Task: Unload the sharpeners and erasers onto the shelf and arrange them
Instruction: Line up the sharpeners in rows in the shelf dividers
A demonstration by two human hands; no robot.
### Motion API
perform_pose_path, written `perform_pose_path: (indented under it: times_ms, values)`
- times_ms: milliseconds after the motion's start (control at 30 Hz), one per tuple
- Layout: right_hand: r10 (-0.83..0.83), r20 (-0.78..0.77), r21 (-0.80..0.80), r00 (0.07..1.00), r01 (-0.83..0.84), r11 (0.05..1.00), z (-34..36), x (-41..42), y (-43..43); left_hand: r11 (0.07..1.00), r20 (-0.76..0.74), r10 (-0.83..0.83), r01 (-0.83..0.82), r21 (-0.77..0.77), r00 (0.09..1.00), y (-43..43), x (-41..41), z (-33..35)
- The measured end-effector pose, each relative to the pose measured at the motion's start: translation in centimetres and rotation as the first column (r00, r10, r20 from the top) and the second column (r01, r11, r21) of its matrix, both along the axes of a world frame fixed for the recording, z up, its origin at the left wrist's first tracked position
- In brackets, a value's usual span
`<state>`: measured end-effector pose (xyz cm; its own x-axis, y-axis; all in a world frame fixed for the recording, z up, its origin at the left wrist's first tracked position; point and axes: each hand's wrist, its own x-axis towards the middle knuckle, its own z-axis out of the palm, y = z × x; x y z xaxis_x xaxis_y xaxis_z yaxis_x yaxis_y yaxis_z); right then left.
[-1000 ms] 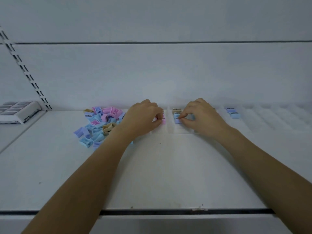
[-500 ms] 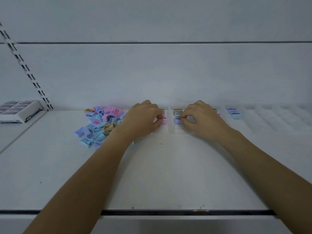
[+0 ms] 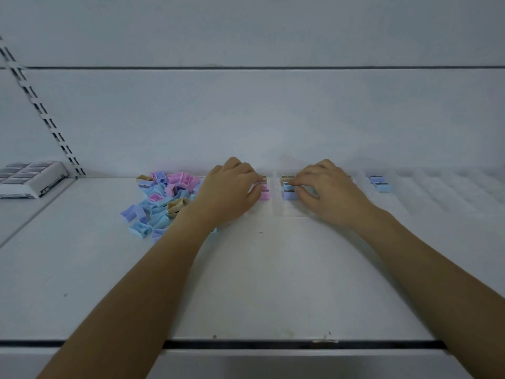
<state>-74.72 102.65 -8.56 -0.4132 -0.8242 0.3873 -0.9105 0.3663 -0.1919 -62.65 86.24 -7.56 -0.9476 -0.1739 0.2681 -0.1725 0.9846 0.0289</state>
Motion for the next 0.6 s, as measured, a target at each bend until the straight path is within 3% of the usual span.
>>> perform_pose_path:
  times_ms: [433,600]
  values:
    - [-0.004,0.010,0.091,1.000,0.003,0.996,-0.47,-0.31,-0.12,0.999,0.076,-0.024,0.022,0.026,0.997,-0.19,-0.05,-0.32]
    - [0.009,0.014,0.019,1.000,-0.010,1.000,-0.12,-0.18,-0.04,0.999,-0.002,-0.034,0.034,0.015,0.999,-0.20,-0.11,-0.22]
